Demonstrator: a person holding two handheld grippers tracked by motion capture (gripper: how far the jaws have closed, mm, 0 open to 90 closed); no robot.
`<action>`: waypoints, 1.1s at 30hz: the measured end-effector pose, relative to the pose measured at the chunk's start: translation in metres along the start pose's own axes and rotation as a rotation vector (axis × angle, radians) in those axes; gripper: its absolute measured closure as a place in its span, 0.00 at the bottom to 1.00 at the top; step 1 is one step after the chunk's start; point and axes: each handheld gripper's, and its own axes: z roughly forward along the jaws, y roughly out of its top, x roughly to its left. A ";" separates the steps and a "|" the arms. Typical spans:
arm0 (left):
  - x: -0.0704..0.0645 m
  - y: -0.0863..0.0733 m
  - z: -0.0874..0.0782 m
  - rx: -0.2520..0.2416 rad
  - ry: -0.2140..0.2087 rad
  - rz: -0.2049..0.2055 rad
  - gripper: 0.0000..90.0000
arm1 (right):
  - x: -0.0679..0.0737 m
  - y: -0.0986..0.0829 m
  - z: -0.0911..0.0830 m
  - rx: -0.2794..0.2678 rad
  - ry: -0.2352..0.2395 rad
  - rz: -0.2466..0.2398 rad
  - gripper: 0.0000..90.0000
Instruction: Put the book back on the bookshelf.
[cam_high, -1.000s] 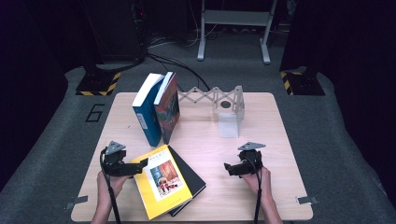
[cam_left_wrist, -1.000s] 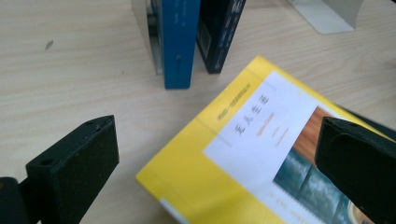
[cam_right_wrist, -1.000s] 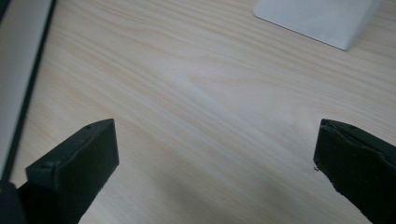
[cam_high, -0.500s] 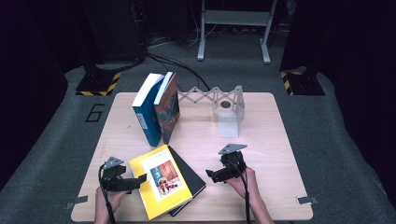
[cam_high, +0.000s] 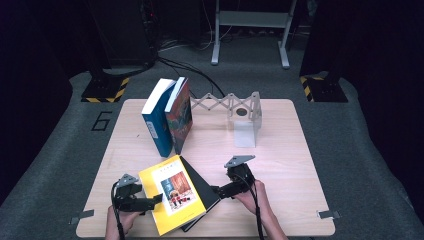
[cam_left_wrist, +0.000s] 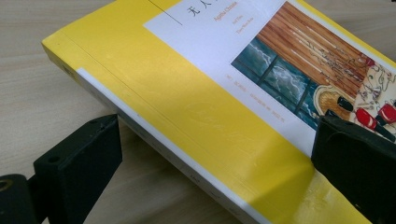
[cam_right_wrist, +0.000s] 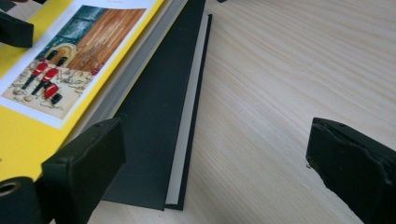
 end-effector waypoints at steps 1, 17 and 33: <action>0.000 0.000 0.001 -0.008 0.000 -0.006 0.02 | 0.000 0.001 0.000 0.004 0.005 0.000 0.05; -0.008 0.001 0.014 0.002 -0.088 -0.032 0.02 | 0.002 0.003 0.016 0.041 0.088 0.016 0.06; -0.024 0.014 0.034 0.025 -0.160 0.035 0.01 | 0.002 0.004 0.020 0.047 0.095 0.019 0.07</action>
